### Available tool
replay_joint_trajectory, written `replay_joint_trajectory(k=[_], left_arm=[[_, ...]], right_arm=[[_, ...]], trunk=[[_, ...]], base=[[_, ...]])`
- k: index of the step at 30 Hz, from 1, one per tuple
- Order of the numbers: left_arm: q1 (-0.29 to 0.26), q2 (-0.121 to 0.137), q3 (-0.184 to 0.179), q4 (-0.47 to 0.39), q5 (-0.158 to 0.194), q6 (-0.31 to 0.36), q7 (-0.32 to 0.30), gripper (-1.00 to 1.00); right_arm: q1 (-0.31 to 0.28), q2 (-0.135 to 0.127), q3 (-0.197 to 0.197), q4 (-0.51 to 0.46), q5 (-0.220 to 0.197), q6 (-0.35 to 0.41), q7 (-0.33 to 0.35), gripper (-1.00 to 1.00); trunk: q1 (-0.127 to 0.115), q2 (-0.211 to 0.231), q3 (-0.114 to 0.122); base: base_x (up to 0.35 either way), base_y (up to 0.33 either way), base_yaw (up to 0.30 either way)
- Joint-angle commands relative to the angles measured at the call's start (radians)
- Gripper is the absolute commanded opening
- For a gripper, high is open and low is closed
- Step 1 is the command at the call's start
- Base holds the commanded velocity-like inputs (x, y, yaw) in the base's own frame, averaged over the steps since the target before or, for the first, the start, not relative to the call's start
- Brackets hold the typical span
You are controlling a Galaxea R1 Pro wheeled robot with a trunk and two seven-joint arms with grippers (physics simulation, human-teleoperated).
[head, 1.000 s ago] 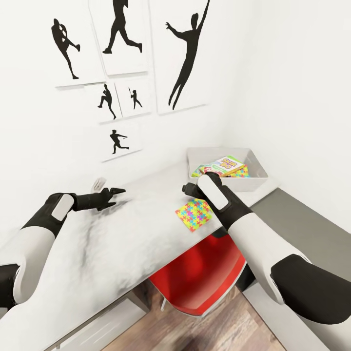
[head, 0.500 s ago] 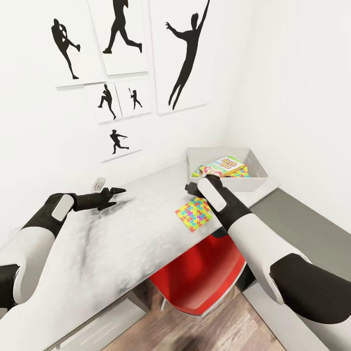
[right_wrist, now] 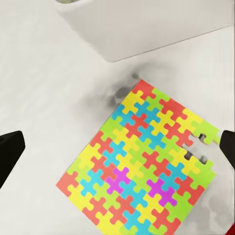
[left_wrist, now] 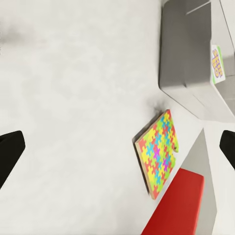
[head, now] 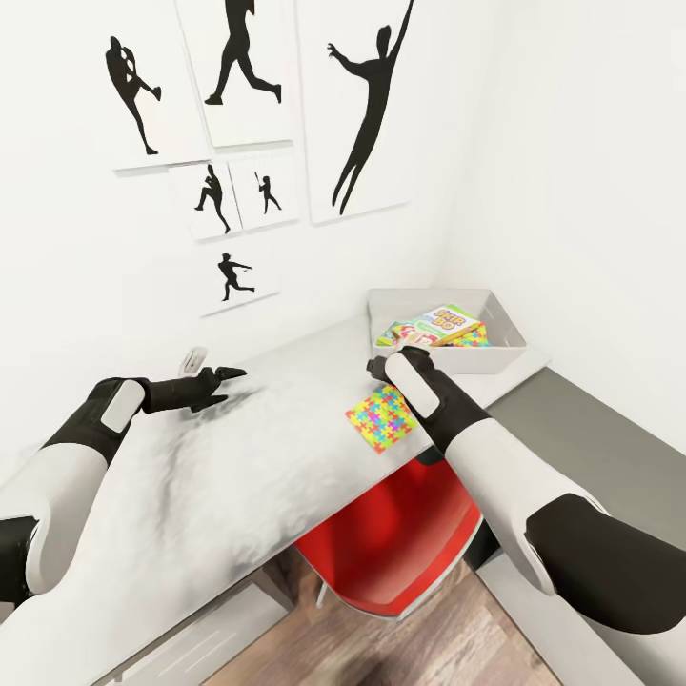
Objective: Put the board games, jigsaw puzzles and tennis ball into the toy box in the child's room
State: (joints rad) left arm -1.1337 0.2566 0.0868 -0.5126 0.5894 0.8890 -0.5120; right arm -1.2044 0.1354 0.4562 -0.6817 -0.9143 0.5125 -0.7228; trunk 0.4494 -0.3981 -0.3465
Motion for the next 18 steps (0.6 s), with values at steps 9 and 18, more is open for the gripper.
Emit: replay_joint_trajectory(k=[9, 18], left_arm=[[0.000, 0.000, 0.004, 0.002, -0.005, 0.005, -0.003, 1.00], [0.000, 0.001, 0.004, 0.003, -0.005, 0.005, -0.003, 1.00]], right_arm=[[-0.001, 0.001, 0.004, 0.093, 0.034, -0.088, 0.009, 1.00], [-0.001, 0.000, 0.004, 0.120, 0.037, -0.107, 0.070, 1.00]], trunk=[[0.001, -0.002, -0.002], [0.001, -0.002, -0.002]], base=[[0.000, 0.001, 0.000], [0.000, 0.000, 0.000]])
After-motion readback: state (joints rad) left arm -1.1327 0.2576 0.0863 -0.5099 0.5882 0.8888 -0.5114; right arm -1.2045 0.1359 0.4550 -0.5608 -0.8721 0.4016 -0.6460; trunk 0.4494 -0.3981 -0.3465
